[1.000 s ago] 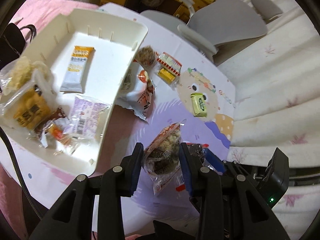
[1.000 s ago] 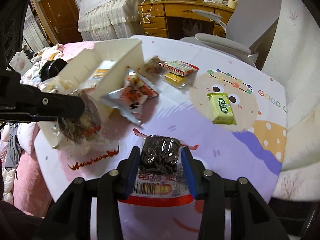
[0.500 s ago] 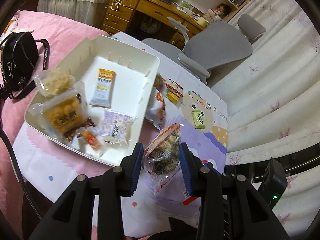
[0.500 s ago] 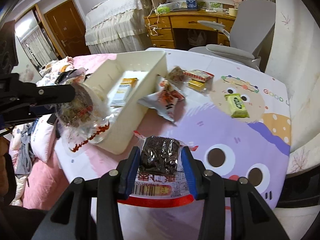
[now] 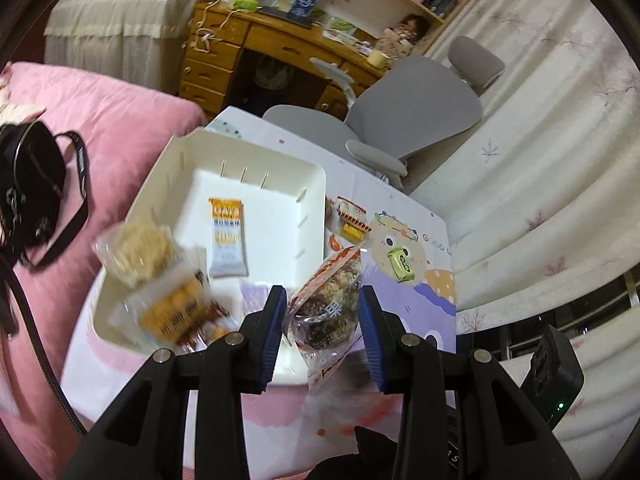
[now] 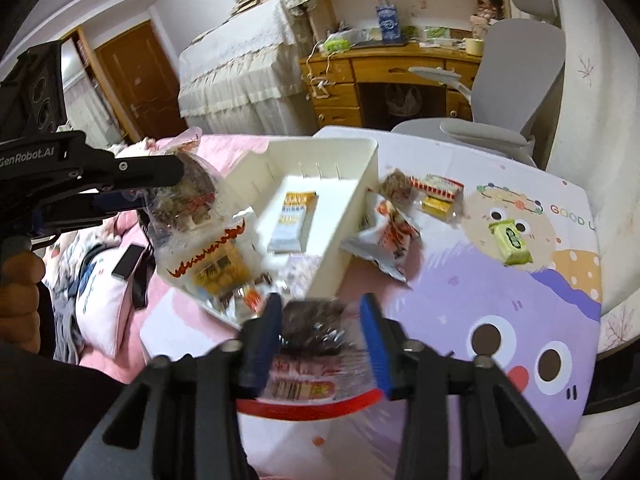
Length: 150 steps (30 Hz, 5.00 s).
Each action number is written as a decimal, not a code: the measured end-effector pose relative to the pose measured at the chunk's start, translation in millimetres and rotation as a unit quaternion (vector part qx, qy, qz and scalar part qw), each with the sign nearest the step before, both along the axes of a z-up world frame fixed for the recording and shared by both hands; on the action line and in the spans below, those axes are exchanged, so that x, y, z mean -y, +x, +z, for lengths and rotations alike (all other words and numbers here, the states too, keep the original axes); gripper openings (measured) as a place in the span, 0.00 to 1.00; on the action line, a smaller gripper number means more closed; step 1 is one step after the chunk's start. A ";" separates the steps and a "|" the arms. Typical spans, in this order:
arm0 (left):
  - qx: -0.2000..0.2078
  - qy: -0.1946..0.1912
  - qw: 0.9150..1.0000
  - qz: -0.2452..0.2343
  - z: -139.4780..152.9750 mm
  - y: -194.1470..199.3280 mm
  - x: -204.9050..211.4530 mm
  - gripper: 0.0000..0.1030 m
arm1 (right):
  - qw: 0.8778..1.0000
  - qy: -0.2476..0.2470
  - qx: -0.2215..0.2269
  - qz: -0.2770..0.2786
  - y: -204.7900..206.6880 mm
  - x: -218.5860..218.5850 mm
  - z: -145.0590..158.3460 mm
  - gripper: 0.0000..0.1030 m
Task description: Organize snacks
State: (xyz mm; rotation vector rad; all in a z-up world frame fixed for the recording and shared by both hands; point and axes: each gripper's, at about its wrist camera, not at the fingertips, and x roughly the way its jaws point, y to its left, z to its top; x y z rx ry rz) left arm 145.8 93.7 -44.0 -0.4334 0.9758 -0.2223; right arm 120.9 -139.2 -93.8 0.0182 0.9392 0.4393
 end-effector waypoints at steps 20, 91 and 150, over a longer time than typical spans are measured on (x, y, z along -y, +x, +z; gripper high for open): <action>-0.026 0.085 0.986 -0.138 -15.7 56.2 -48.4 0.73 | 0.989 0.026 0.020 -0.142 -4.6 -72.9 -16.0 0.32; -0.222 0.447 0.692 -0.521 -205.1 198.6 244.2 0.93 | 0.950 -0.258 -0.115 -0.133 -42.3 48.0 -140.8 0.77; -0.121 0.283 0.844 -0.439 -29.1 142.1 177.5 0.67 | 0.915 0.031 -0.213 -0.342 -14.5 103.6 -120.3 0.42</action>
